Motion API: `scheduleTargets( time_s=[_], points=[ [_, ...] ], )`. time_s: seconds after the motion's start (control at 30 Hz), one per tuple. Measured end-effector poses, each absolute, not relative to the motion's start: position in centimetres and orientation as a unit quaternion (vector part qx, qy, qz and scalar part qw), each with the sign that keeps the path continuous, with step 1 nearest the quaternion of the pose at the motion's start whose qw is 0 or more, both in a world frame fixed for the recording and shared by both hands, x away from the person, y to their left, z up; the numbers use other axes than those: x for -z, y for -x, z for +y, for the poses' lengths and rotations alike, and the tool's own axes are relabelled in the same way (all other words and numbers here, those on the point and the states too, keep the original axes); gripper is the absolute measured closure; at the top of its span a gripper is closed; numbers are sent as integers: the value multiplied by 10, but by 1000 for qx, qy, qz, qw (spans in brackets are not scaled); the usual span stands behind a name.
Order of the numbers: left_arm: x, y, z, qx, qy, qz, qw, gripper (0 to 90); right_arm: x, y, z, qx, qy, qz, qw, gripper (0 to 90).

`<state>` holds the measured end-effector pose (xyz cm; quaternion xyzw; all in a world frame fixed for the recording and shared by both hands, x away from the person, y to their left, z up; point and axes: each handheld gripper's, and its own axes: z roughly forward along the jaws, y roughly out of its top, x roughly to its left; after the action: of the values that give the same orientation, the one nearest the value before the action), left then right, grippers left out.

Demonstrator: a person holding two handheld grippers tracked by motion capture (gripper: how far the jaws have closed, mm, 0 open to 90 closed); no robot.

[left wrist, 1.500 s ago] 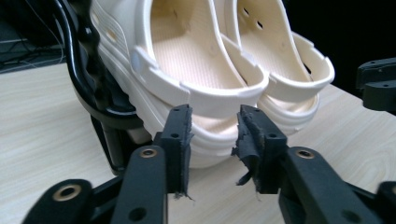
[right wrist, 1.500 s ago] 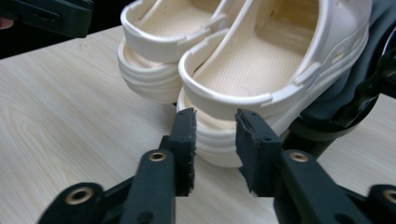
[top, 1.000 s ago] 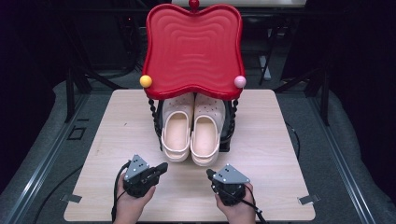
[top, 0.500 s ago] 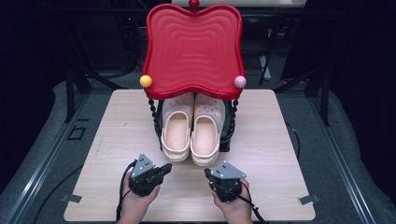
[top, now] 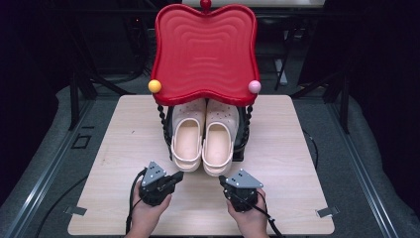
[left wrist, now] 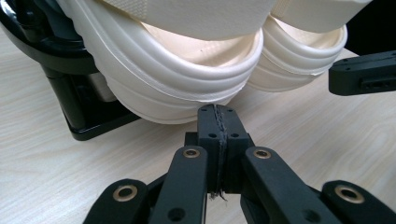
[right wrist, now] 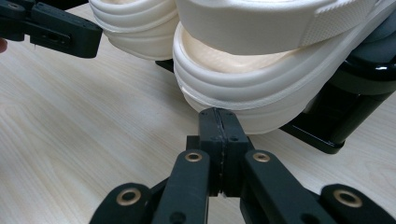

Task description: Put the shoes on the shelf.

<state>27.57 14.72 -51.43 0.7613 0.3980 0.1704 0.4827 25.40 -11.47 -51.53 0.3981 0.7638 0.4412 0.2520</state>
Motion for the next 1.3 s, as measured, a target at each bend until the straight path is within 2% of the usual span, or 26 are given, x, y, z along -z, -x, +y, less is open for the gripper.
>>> scheduleTargets(
  time_s=[0.5,1.3],
  points=[
    [510,-279,151,-180,-757,406,480,899,506,-254,-123,-422,-407,762,274,900],
    [492,-316,139,-201,-759,409,466,900,495,-291,-125,-425,-424,744,293,900]
  ],
)
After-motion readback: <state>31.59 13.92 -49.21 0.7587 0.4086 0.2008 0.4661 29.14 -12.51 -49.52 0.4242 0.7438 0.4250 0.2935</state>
